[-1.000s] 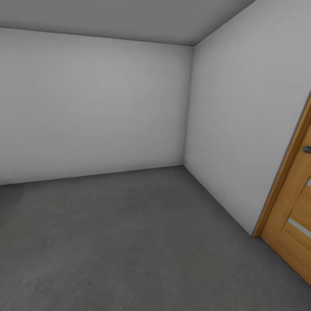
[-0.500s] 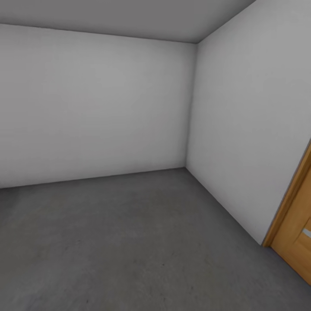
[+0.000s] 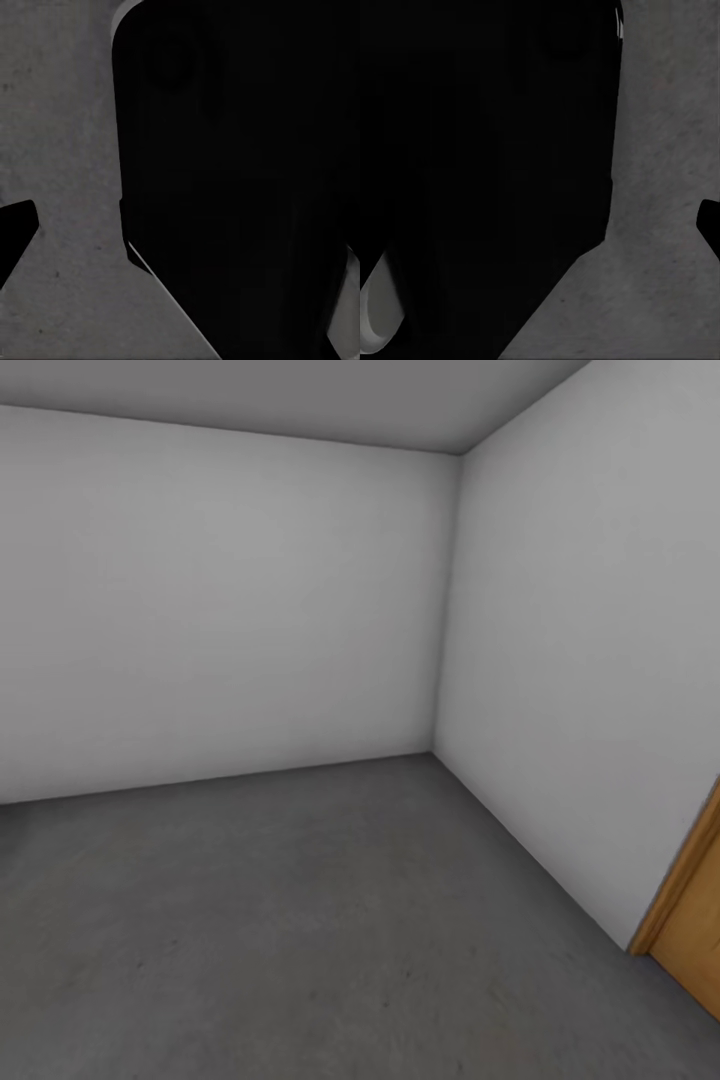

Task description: Move the two storage containers from the living room to the garage. In the garage, place one container on the floor and stack the other container on top of it (either order is fine).

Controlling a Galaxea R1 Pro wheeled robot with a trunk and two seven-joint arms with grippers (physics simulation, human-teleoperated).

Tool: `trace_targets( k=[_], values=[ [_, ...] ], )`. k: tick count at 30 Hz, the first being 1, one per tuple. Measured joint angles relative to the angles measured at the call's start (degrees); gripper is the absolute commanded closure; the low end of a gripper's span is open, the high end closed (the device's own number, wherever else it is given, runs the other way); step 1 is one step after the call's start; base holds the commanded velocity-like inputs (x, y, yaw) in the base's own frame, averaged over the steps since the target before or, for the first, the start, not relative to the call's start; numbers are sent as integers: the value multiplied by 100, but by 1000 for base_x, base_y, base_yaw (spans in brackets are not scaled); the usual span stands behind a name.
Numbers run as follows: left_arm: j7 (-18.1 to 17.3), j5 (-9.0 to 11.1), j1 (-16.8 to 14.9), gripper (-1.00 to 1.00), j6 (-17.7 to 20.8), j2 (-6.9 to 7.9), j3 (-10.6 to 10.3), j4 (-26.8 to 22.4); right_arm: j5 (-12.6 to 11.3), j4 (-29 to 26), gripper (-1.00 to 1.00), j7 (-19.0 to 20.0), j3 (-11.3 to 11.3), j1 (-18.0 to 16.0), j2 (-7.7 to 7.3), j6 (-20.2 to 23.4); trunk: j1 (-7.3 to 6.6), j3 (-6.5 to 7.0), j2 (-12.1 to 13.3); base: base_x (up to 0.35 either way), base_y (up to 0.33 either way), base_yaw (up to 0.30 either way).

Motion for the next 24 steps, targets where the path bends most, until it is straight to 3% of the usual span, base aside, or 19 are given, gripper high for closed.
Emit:
trace_targets(
  k=[24],
  values=[
    [0,7,0,-100,0,0,8,0,-3,0,-100,0,11,0,3,0,0,0,0,289,78,-267]
  ],
)
